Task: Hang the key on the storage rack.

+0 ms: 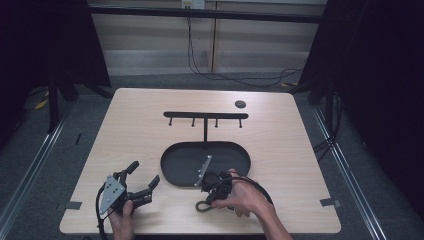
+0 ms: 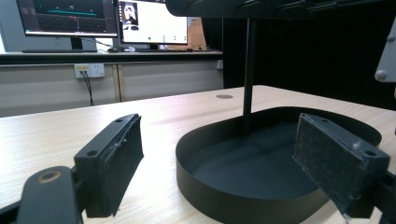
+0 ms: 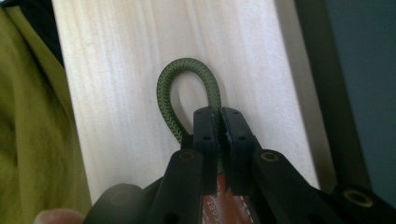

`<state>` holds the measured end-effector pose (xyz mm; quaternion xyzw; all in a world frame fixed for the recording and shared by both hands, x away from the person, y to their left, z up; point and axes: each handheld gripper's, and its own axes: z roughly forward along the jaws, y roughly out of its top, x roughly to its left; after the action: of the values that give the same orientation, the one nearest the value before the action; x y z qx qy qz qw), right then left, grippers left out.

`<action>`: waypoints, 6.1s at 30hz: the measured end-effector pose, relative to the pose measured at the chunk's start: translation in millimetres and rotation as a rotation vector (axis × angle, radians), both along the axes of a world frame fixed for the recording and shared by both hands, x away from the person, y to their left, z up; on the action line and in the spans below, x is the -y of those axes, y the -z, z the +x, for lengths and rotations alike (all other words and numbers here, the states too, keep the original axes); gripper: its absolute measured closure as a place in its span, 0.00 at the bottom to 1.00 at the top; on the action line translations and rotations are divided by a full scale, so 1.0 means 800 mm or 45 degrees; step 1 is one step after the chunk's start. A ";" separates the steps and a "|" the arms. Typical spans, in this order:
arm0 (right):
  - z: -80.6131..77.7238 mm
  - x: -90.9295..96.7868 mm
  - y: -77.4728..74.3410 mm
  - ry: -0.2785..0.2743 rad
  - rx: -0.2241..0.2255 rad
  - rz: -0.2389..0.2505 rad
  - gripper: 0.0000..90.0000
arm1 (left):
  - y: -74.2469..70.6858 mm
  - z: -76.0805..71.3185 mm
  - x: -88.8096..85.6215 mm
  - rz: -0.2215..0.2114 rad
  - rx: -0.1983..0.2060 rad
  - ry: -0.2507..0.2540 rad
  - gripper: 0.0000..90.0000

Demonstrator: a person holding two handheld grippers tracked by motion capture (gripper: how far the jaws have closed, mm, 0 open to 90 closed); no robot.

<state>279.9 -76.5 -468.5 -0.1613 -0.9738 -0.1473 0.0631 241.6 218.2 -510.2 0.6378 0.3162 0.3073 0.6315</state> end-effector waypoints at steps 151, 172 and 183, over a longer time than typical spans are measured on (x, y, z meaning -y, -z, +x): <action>0.148 0.047 -0.228 0.237 0.207 -0.003 0.95 | 0.000 0.000 0.000 -0.005 0.004 0.003 0.17; 0.158 0.044 -0.214 0.253 0.218 -0.062 0.95 | 0.000 0.000 0.000 -0.005 0.004 0.004 0.17; 0.155 0.046 -0.221 0.252 0.239 -0.035 0.94 | 0.000 0.000 0.000 0.005 0.004 0.005 0.17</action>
<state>403.9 -113.0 -291.7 -0.2429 -0.9567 -0.1537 -0.0454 241.8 218.5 -510.3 0.6391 0.3134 0.3075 0.6314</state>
